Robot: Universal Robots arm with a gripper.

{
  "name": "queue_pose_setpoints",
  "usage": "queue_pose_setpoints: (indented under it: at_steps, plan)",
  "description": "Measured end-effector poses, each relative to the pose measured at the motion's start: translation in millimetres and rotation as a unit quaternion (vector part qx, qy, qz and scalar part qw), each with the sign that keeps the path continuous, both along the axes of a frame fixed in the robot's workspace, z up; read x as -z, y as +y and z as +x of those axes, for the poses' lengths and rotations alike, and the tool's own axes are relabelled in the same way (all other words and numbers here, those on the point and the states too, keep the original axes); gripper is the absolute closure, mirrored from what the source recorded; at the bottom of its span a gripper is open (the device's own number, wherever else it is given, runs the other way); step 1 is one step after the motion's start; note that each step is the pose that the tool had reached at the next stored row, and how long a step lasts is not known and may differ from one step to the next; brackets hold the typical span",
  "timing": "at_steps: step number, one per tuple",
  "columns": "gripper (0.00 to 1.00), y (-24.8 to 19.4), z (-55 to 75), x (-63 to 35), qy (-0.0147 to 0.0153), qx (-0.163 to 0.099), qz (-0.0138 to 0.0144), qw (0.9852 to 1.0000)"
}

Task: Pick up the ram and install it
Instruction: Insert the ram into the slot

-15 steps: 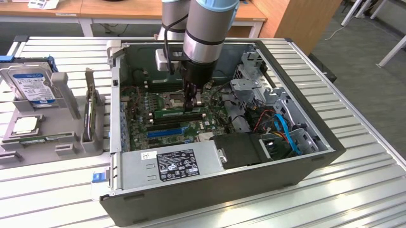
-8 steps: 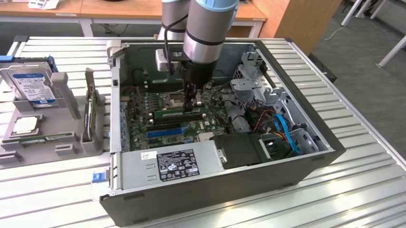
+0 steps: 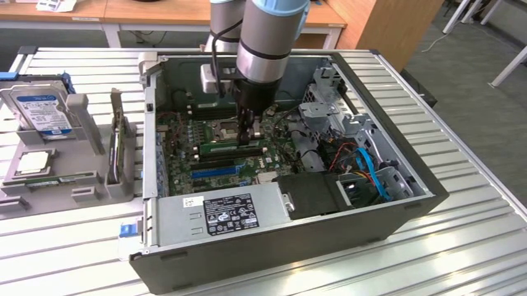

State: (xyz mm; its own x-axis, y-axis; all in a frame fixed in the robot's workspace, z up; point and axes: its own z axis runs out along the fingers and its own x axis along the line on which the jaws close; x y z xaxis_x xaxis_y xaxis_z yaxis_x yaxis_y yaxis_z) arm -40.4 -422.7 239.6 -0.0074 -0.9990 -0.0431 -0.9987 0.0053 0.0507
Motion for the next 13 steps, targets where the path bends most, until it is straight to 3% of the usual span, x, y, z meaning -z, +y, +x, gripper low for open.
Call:
queue_pose_setpoints:
  at_steps: [13]
  plan:
    - [0.88, 0.1, -0.4, 2.8, 0.0001, 0.004, -0.0002, 1.0000]
